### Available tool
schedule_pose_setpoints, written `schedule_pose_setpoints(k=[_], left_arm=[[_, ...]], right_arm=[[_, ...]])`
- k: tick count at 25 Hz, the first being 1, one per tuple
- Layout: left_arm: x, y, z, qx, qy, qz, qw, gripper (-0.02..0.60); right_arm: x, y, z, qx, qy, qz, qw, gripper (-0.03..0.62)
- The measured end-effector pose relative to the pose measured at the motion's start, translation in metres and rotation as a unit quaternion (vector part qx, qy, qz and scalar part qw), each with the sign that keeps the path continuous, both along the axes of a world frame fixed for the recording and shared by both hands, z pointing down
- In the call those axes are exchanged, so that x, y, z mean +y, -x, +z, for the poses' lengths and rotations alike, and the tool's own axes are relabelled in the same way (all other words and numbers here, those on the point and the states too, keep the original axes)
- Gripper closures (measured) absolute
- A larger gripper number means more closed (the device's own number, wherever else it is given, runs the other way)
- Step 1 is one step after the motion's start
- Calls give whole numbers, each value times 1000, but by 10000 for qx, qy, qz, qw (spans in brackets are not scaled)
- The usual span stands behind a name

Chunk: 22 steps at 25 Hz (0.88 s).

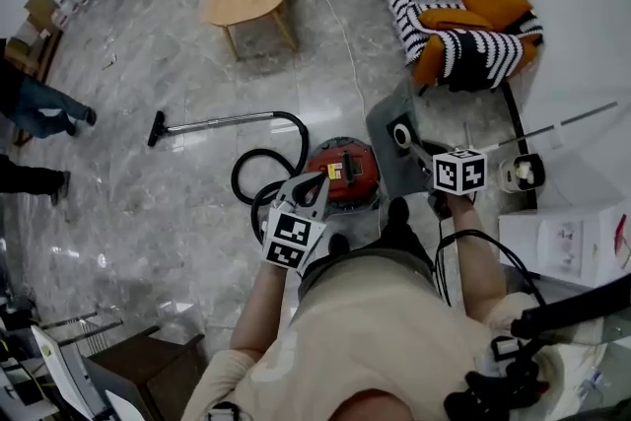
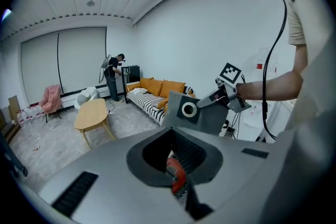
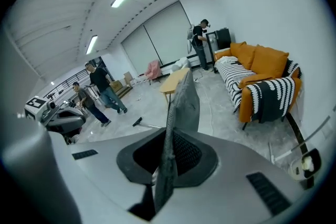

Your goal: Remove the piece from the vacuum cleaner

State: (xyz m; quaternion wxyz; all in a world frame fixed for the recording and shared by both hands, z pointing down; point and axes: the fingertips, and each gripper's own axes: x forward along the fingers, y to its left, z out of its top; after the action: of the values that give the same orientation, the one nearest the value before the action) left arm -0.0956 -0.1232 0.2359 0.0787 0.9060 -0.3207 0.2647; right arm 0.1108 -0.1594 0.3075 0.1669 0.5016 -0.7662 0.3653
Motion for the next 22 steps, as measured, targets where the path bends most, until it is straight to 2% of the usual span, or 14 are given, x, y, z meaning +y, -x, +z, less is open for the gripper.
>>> schedule_pose_setpoints(k=[5, 8, 15, 22], left_arm=[[19, 32, -7, 87, -14, 169, 9998, 578], [29, 38, -4, 170, 61, 301, 9994, 578], [43, 9, -7, 259, 114, 830, 9961, 578], [56, -25, -20, 211, 55, 1057, 9942, 578]], right_arm=[[29, 47, -31, -79, -306, -111, 9994, 569], [48, 63, -37, -184, -317, -121, 9993, 569], [87, 58, -34, -314, -111, 44, 9994, 569], [104, 42, -47, -249, -332, -73, 9991, 569]])
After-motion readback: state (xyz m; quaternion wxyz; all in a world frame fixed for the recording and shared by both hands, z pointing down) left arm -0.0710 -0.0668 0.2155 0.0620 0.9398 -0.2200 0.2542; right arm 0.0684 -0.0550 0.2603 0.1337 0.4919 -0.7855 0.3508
